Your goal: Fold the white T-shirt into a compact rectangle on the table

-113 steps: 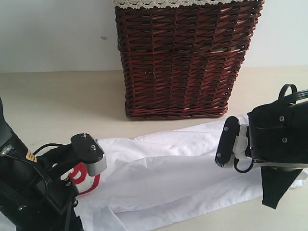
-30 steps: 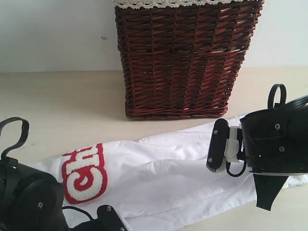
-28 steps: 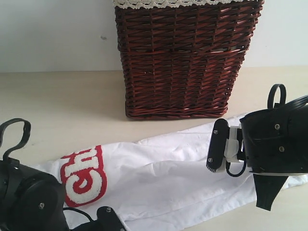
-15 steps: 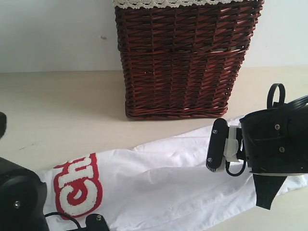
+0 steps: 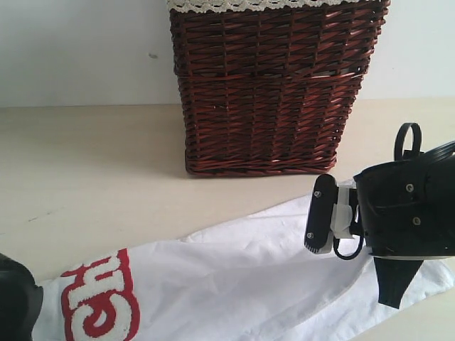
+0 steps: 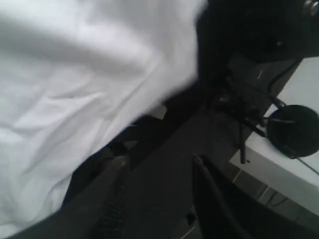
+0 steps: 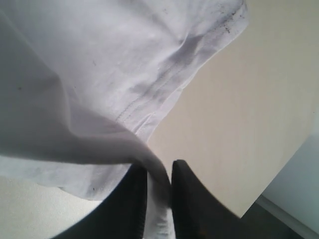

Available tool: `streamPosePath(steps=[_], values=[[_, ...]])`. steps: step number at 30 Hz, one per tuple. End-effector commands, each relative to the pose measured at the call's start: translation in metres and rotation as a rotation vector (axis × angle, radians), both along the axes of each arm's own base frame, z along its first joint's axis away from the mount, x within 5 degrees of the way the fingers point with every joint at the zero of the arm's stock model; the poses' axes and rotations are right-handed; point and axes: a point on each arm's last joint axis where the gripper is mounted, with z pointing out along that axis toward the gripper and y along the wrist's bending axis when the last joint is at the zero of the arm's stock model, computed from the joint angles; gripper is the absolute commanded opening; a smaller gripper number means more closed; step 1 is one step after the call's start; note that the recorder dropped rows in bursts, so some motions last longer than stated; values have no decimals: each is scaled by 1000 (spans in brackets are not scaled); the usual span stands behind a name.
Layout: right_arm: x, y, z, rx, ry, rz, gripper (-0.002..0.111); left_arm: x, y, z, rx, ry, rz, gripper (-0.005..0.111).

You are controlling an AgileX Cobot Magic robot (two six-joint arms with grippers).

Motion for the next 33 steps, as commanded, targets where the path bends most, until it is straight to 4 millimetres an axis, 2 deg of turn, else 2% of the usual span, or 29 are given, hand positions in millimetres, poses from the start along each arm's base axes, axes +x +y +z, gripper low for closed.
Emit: streamPosePath(steps=[1, 5, 9, 13, 17, 19, 21, 26, 31, 33], values=[[2, 0, 3, -4, -20, -15, 19, 6, 5, 0, 55, -95, 7, 54], [5, 4, 13, 46, -52, -39, 19, 24, 6, 11, 75, -295, 50, 40], [3, 4, 31, 111, -100, -42, 19, 46, 8, 16, 56, -492, 221, 22], [-2, 2, 52, 221, -160, -35, 19, 73, 25, 13, 122, -533, 450, 7], [-2, 4, 68, 416, -245, -44, 18, 94, 49, 10, 192, -532, 635, 4], [4, 7, 68, 544, -250, -58, 11, 102, 61, 10, 214, -525, 709, 4], [10, 9, 62, 616, -228, -73, 0, 106, 72, 6, 241, -512, 776, 4], [25, 3, 26, 549, -136, -156, 0, 110, 86, -12, 278, -463, 893, 4], [33, 5, -9, 434, -55, -146, 0, 108, 87, -33, 372, -387, 848, 4], [39, 5, -19, 445, -53, -175, 0, 109, 90, -40, 417, -382, 837, 4]])
